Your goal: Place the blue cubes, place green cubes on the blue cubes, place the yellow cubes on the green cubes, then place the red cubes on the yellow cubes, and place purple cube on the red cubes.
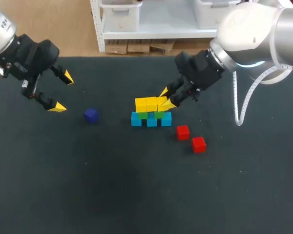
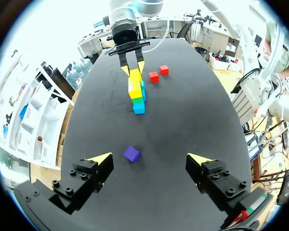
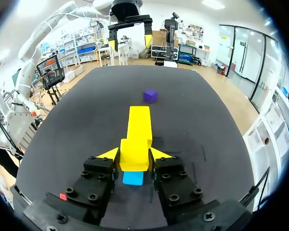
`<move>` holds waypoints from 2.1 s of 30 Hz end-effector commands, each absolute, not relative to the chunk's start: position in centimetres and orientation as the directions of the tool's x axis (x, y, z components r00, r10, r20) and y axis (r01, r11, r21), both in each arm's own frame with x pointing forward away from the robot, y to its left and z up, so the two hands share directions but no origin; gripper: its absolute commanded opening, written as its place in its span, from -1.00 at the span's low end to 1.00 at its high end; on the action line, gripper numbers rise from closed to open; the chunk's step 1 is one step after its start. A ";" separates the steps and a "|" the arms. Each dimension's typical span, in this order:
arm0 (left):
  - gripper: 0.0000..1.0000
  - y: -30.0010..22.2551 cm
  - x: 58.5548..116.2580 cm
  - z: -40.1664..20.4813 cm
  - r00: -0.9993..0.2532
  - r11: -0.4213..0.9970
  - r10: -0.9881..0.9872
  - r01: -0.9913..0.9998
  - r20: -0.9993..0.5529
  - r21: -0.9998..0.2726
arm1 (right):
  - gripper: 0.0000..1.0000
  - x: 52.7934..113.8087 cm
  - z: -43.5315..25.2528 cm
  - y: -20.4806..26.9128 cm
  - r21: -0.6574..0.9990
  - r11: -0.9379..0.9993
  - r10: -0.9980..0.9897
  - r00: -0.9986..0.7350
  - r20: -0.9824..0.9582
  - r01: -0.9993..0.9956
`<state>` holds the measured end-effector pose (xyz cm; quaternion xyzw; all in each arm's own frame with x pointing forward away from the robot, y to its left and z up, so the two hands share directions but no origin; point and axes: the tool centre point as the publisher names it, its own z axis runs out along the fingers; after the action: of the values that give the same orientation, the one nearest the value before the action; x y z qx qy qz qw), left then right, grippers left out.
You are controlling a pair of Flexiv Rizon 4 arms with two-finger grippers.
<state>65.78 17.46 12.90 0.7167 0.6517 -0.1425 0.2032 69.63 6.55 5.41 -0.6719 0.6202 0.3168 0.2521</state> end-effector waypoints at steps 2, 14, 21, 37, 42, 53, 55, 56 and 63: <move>1.00 17.5 65.9 12.8 0.114 -0.072 0.874 0.992 -0.472 0.106 | -0.56 69.7 5.4 6.6 0.055 -0.105 -0.673 0.031 -0.739 -0.993; 1.00 17.5 65.9 12.8 0.114 -0.072 0.874 0.992 -0.472 0.106 | -0.27 69.7 5.3 6.6 0.057 -0.107 -0.674 0.030 -0.738 -0.993; 1.00 17.5 65.9 12.8 0.114 -0.072 0.874 0.992 -0.472 0.106 | -0.16 69.7 5.2 6.6 0.054 -0.109 -0.674 0.034 -0.738 -0.993; 1.00 17.5 65.9 12.8 0.114 -0.072 0.874 0.992 -0.472 0.106 | 1.00 70.1 5.9 5.9 0.041 -0.095 -0.675 0.035 -0.737 -0.995; 1.00 17.5 65.9 12.8 0.114 -0.072 0.874 0.992 -0.472 0.106 | 1.00 70.4 6.4 4.3 0.030 -0.053 -0.684 0.014 -0.730 -0.998; 1.00 17.5 65.9 12.8 0.114 -0.072 0.874 0.992 -0.472 0.106 | -1.00 70.5 6.1 2.3 0.018 -0.016 -0.702 -0.002 -0.712 -1.000; 1.00 17.5 65.9 12.8 0.114 -0.072 0.874 0.992 -0.472 0.106 | -1.00 70.4 6.0 2.5 0.019 -0.017 -0.700 -0.001 -0.714 -1.000; 1.00 17.5 65.9 12.8 0.114 -0.072 0.874 0.992 -0.472 0.106 | -1.00 70.4 5.9 2.6 0.015 -0.022 -0.698 0.004 -0.716 -1.000; 1.00 17.5 65.9 12.8 0.114 -0.072 0.874 0.992 -0.472 0.106 | -1.00 70.3 5.7 3.1 0.006 -0.043 -0.685 0.025 -0.728 -0.999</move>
<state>65.79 17.46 12.90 0.7167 0.6518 -0.1425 0.2032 70.15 3.08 5.90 -0.6619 0.6375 0.2862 0.2713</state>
